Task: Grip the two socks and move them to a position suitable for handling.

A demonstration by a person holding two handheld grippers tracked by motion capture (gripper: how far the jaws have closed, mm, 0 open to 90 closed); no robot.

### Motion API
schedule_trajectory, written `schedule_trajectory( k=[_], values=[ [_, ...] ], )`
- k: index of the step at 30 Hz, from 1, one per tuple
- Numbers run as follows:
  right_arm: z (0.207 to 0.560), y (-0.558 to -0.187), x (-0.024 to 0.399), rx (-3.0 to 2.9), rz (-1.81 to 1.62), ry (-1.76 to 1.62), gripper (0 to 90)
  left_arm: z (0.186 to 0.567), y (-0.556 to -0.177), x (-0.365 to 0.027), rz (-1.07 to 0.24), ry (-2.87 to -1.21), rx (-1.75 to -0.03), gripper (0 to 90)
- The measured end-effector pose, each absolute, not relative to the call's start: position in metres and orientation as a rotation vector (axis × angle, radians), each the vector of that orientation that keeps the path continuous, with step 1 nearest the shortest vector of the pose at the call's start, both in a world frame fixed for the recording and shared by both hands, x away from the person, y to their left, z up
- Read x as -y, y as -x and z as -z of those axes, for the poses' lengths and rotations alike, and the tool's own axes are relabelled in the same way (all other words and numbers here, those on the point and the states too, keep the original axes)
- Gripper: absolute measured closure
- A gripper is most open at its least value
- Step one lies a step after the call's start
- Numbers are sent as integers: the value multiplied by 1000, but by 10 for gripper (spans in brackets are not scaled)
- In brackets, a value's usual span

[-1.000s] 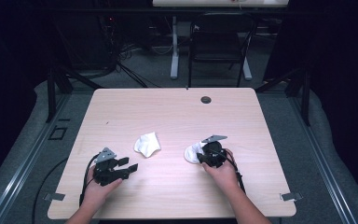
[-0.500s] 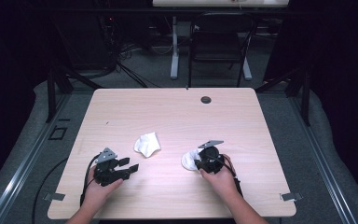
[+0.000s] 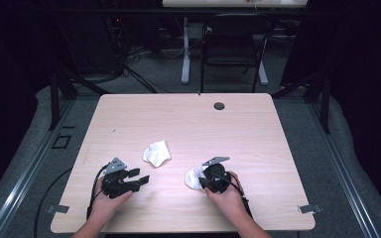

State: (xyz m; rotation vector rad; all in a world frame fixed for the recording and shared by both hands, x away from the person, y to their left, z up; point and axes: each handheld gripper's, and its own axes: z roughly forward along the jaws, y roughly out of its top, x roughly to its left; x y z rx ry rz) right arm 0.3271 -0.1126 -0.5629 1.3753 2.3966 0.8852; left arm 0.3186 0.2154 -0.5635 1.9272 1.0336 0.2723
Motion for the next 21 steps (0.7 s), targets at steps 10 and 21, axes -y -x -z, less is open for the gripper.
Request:
schedule_trajectory(
  k=[10, 21],
  values=[
    [563, -322, 98, -2419, -898, -1377, 716, 565, -315, -206, -278, -1952, -1004, 481],
    [567, -319, 80, -2432, -925, -1345, 711, 566, -312, -197, -278, -1988, -979, 483]
  ],
)
